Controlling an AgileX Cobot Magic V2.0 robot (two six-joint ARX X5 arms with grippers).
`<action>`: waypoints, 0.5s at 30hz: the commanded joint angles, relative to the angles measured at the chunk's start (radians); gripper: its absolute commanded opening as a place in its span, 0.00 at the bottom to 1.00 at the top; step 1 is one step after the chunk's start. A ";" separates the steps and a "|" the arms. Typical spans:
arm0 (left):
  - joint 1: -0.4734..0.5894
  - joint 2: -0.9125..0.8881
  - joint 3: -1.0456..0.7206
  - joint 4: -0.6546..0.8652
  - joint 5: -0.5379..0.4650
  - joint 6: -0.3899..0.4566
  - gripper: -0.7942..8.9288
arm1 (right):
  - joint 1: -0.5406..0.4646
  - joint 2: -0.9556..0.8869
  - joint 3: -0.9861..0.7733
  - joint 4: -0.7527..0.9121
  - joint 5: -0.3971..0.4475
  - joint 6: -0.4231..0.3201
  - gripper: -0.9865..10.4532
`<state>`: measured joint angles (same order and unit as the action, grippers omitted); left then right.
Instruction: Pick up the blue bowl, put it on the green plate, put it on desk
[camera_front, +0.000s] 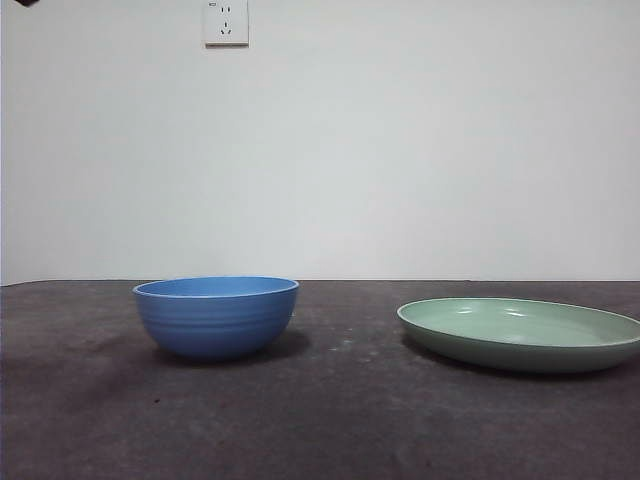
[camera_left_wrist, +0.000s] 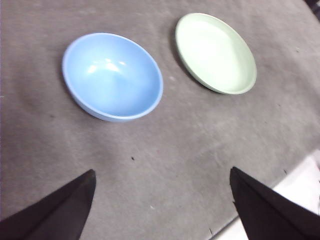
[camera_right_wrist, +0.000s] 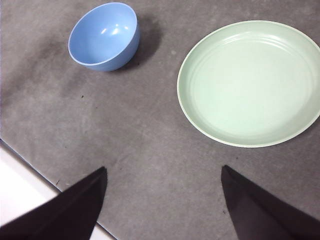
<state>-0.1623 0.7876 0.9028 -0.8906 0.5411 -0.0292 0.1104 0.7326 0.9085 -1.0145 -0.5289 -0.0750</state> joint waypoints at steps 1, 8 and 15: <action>-0.012 0.053 0.068 0.017 -0.037 -0.031 0.53 | 0.003 0.004 0.019 0.005 -0.005 -0.003 0.41; -0.076 0.249 0.232 0.020 -0.137 -0.040 0.52 | 0.003 0.004 0.019 0.006 -0.005 -0.003 0.41; -0.143 0.476 0.344 0.034 -0.272 -0.035 0.52 | 0.003 0.004 0.019 0.008 -0.005 -0.003 0.41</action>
<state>-0.2996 1.2358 1.2224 -0.8673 0.2844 -0.0662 0.1104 0.7326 0.9085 -1.0134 -0.5289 -0.0750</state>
